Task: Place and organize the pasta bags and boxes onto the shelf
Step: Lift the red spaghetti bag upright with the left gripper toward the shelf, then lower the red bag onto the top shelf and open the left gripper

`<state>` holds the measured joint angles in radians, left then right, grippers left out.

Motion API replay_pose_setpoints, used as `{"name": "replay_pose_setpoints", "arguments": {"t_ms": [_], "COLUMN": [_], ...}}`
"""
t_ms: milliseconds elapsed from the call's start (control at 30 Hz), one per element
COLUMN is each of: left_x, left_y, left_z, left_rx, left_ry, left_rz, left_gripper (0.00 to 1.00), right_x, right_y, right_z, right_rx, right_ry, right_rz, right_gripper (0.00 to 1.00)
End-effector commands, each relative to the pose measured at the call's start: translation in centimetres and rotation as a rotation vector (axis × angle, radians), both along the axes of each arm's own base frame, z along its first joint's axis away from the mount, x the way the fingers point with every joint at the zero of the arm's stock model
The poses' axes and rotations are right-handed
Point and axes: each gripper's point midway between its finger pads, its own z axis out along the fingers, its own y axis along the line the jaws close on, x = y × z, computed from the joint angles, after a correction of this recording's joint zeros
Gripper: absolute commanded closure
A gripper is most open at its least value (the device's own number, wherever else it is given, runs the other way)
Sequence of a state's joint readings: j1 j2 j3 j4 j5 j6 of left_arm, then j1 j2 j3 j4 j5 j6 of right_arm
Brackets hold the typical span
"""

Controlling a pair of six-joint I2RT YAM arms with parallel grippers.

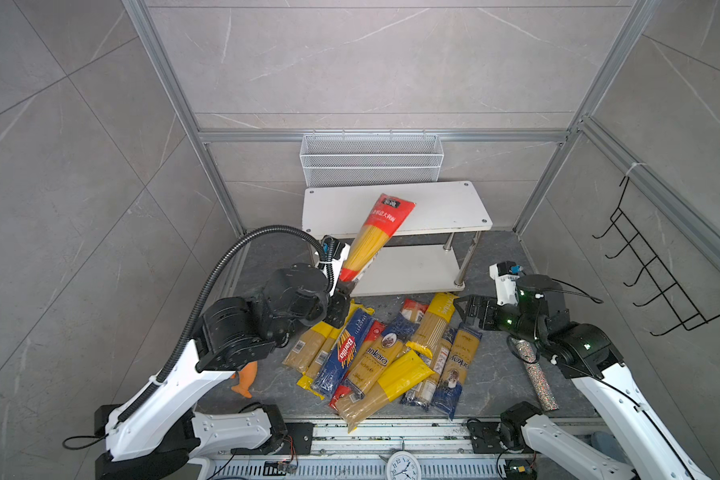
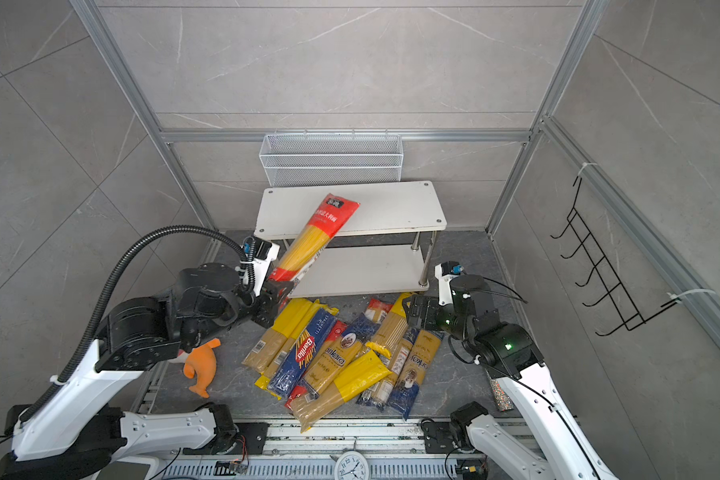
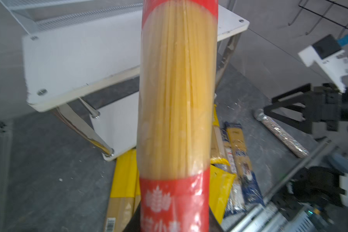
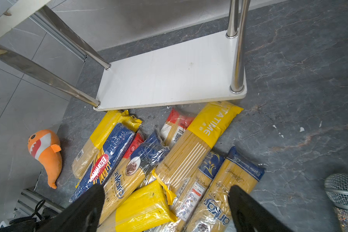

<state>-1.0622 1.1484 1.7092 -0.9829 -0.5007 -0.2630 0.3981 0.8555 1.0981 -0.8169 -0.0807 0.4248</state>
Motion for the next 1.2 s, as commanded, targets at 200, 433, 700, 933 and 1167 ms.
{"name": "replay_pose_setpoints", "arguments": {"t_ms": [200,433,700,933,1167], "left_x": [8.2,13.3,16.8,18.2,18.3], "left_y": [3.2,4.7,5.7,5.6,6.3], "left_z": [12.2,10.4,7.3,5.3,3.5], "left_rx": [-0.184,-0.226,-0.273,-0.283,-0.296], "left_ry": [-0.337,-0.232,-0.129,-0.066,-0.030], "left_rz": [0.344,0.421,0.452,0.481,0.546], "left_gripper": [1.00,1.00,1.00,1.00,1.00], "right_x": [1.6,2.7,3.6,4.0,4.2], "right_y": [1.4,1.8,2.0,2.0,2.0], "right_z": [1.8,1.2,0.1,-0.7,-1.4], "right_rx": [0.011,0.001,-0.027,-0.042,-0.052], "right_ry": [-0.042,-0.034,-0.017,-0.007,0.004], "right_rz": [0.045,0.048,0.051,0.048,0.050], "right_gripper": [0.00,0.00,0.00,0.00,0.00]}}
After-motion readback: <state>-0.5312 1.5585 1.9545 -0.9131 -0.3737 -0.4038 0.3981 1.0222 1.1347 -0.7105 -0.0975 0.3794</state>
